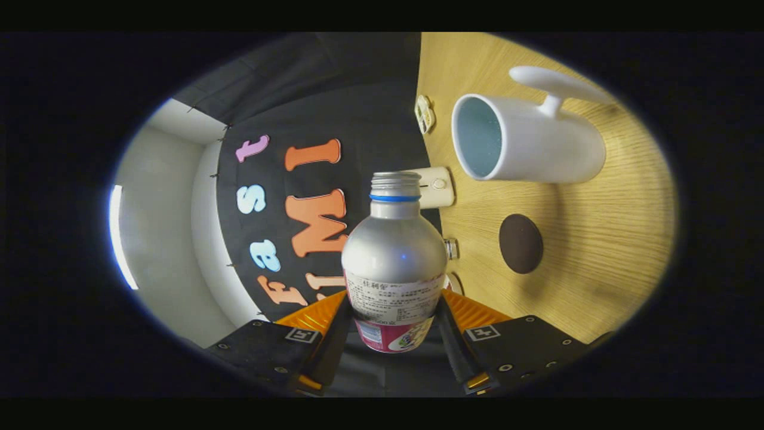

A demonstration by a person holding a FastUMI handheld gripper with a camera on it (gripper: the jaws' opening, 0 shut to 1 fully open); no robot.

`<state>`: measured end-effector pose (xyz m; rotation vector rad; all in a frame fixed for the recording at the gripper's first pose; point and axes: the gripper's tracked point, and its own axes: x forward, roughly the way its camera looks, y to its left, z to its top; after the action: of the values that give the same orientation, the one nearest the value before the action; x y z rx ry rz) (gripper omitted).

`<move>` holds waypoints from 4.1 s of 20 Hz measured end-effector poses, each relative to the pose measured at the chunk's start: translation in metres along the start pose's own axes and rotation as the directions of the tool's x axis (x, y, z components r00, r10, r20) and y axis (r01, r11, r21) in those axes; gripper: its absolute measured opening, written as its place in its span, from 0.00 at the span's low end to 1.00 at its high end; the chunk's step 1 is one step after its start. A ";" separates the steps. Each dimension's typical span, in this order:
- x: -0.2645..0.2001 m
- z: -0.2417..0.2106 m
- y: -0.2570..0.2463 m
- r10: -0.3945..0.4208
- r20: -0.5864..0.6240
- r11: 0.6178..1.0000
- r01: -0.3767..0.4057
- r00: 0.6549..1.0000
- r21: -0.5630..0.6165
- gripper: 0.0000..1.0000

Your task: Take the bottle from table, then pour the juice into the cup, finally place the bottle on the coaster

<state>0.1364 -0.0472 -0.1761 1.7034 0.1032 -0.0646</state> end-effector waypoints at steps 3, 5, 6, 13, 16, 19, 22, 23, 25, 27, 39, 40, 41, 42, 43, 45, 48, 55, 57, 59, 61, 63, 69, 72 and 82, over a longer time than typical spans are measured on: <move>0.001 0.002 0.002 0.004 0.005 0.999 -0.004 1.000 0.035 0.74; 0.000 0.004 0.003 0.011 0.007 0.998 -0.011 1.000 0.067 0.74; 0.001 0.005 0.004 0.014 0.009 0.997 -0.015 1.000 0.080 0.74; 0.001 0.013 0.013 0.031 0.024 0.988 -0.034 0.999 0.152 0.74; -0.002 0.014 0.014 0.034 0.028 0.983 -0.039 0.999 0.181 0.74; -0.003 0.016 0.014 0.041 0.032 0.979 -0.047 0.999 0.200 0.74; -0.002 0.017 0.014 0.045 0.032 0.978 -0.051 0.998 0.204 0.74; -0.002 0.017 0.015 0.047 0.033 0.977 -0.053 0.998 0.205 0.74; -0.003 0.018 0.016 0.044 0.035 0.977 -0.050 0.998 0.208 0.74; 0.000 0.020 0.020 0.046 0.036 0.974 -0.053 0.998 0.222 0.74; 0.001 0.026 0.022 0.049 0.031 0.968 -0.056 0.998 0.243 0.74; -0.001 0.027 0.022 0.052 0.032 0.967 -0.059 0.998 0.249 0.74; -0.001 0.028 0.023 0.053 0.035 0.965 -0.060 0.998 0.254 0.74; -0.001 0.028 0.023 0.053 0.034 0.965 -0.060 0.998 0.255 0.74; -0.001 0.028 0.023 0.052 0.035 0.965 -0.060 0.998 0.257 0.74; -0.002 0.029 0.023 0.050 0.036 0.963 -0.058 0.998 0.263 0.74; -0.003 0.031 0.021 0.047 0.038 0.959 -0.056 0.998 0.279 0.74; 0.002 0.042 0.018 0.048 0.056 0.947 -0.063 0.997 0.315 0.74; -0.001 0.048 0.017 0.053 0.067 0.940 -0.072 0.996 0.334 0.74; 0.001 0.050 0.017 0.054 0.071 0.937 -0.075 0.996 0.341 0.74; -0.001 0.054 0.015 0.053 0.076 0.936 -0.076 0.996 0.344 0.74; 0.001 0.060 0.018 0.056 0.083 0.932 -0.082 0.995 0.353 0.74; 0.003 0.060 0.029 0.078 0.084 0.924 -0.104 0.993 0.369 0.74; 0.005 0.056 0.033 0.085 0.080 0.921 -0.109 0.993 0.375 0.74; 0.004 0.045 0.051 0.126 0.082 0.895 -0.149 0.989 0.421 0.74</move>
<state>0.1464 -0.0987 -0.1324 2.1428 -0.0789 -0.0275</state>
